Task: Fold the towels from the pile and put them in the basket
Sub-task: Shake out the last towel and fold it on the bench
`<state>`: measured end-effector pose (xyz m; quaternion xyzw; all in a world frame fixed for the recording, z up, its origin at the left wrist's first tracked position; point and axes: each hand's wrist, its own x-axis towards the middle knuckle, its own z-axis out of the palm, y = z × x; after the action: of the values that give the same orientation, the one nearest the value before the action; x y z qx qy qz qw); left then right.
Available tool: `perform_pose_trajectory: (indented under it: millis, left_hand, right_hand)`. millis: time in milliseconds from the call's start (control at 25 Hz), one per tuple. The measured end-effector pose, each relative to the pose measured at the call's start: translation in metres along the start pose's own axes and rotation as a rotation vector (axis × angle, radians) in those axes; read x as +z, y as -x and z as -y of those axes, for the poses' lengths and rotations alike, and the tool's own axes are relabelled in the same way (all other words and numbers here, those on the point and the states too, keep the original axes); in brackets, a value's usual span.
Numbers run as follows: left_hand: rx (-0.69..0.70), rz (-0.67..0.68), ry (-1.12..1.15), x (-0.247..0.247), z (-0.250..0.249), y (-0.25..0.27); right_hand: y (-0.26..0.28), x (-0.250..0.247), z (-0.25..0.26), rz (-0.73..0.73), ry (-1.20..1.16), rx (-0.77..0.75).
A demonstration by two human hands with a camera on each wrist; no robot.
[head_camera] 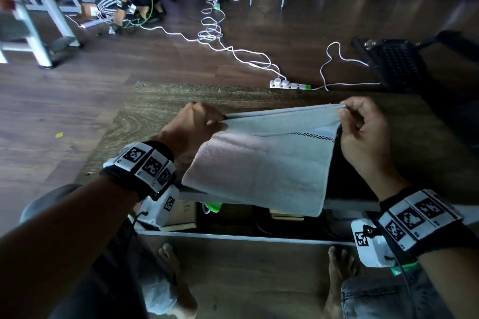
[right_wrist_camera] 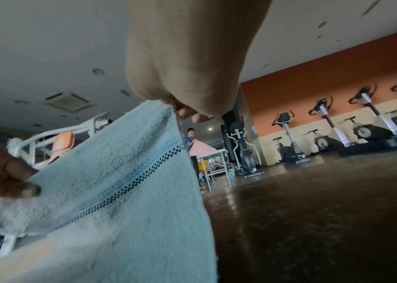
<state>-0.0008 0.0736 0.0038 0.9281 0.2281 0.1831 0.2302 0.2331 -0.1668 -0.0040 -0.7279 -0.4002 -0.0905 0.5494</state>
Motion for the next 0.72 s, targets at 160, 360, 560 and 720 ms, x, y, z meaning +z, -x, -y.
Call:
perform_pose_trajectory:
  millis: [160,360,560,720]
  left_hand:
    - [0.009,-0.057,-0.005,-0.043,-0.007,0.01]
    - [0.113,-0.121,-0.048,-0.082,-0.013,0.014]
    - [0.266,-0.077,-0.17,-0.103,-0.016,0.017]
    - [0.336,-0.053,-0.236,-0.121,-0.024,0.011]
  right_hand:
    - [-0.014,-0.009,0.013,-0.081,0.029,0.048]
    - [-0.028,-0.025,0.035,-0.069,0.066,0.035]
    - [-0.032,-0.034,0.052,-0.053,0.116,0.028]
    - [-0.046,-0.032,0.063,0.005,0.15,0.076]
